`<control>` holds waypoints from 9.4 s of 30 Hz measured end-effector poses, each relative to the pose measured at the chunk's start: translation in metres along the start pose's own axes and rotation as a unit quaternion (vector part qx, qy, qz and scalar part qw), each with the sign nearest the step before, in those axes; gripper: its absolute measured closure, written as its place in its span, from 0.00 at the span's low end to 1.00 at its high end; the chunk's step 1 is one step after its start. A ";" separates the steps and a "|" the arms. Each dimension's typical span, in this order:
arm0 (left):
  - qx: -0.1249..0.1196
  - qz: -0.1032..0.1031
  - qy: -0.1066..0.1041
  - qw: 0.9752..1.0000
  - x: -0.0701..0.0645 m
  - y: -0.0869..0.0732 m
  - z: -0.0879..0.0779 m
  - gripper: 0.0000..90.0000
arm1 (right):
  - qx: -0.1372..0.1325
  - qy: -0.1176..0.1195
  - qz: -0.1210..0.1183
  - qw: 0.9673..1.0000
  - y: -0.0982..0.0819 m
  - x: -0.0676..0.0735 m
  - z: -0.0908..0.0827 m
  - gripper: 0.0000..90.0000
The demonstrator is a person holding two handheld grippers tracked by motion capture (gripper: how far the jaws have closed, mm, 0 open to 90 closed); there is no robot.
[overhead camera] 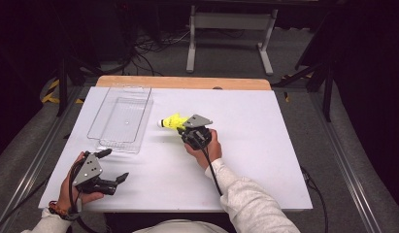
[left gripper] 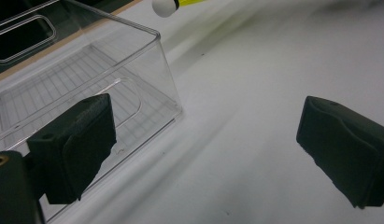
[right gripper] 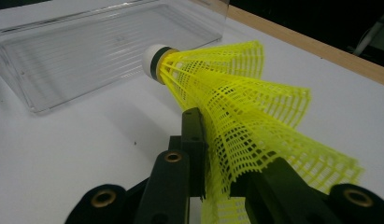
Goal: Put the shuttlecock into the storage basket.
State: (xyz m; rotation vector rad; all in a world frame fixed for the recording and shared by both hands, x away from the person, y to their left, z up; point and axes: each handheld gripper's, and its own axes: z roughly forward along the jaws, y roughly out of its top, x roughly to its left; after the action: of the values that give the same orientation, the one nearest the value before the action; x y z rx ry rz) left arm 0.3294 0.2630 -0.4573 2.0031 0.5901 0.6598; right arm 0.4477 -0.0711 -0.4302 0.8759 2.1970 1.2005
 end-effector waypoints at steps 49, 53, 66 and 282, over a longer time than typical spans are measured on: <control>-0.006 -0.006 -0.009 1.000 0.001 -0.001 -0.001 0.06 | -0.037 0.029 -0.024 0.999 0.035 0.023 -0.002 0.92; -0.005 -0.005 -0.008 1.000 0.001 -0.001 -0.002 0.06 | -0.038 0.031 -0.027 0.998 0.038 0.025 -0.002 0.92; -0.008 -0.007 -0.009 1.000 0.001 -0.001 -0.002 0.06 | -0.044 0.036 -0.031 0.998 0.045 0.031 0.000 0.92; -0.005 0.005 -0.026 1.000 -0.006 0.000 0.001 0.07 | 0.040 0.120 -0.142 0.982 0.085 0.110 0.077 0.63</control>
State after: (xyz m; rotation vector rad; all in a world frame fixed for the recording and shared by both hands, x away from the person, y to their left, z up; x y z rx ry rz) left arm 0.3258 0.2586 -0.4586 2.0078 0.5461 0.6137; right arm 0.4508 0.0857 -0.4069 0.4425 2.4745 1.1321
